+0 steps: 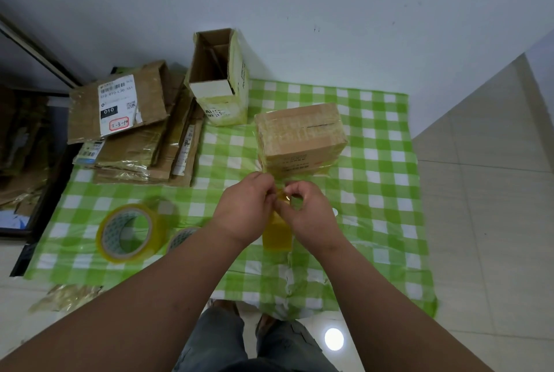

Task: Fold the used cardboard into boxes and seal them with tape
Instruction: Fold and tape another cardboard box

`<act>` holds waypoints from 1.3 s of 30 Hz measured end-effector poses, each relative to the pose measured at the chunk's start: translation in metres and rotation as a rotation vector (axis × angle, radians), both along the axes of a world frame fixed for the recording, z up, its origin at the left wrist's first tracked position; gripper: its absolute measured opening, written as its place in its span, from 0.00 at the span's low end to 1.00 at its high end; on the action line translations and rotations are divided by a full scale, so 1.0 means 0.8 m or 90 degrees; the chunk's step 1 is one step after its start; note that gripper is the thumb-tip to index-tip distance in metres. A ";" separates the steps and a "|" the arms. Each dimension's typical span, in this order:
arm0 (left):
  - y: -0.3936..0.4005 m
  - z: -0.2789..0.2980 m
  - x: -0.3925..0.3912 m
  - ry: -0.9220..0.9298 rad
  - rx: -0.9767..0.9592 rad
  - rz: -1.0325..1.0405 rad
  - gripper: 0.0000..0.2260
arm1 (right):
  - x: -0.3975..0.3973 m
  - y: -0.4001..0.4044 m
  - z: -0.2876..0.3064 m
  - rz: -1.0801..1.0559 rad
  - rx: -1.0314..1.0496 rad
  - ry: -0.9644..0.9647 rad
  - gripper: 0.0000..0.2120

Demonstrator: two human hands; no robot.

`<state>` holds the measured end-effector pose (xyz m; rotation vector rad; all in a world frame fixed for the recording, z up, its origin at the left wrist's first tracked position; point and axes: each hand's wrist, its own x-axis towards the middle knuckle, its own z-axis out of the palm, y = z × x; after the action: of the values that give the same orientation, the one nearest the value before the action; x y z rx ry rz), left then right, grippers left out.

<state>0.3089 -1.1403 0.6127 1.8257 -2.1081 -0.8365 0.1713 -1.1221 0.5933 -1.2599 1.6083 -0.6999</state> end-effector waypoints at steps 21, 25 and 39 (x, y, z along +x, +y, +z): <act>0.008 -0.023 0.030 0.120 0.182 0.247 0.06 | 0.027 0.008 0.011 0.234 -0.086 0.356 0.25; -0.004 -0.034 0.040 -0.020 0.275 0.200 0.22 | 0.037 0.021 -0.003 0.350 -0.042 0.361 0.23; -0.066 0.038 -0.022 0.341 0.255 0.336 0.28 | -0.043 -0.086 0.014 -0.129 -0.094 0.171 0.30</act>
<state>0.2909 -1.1929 0.6430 1.9107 -1.1214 -1.4537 0.1369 -1.1906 0.6043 -1.3544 1.9547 -0.8142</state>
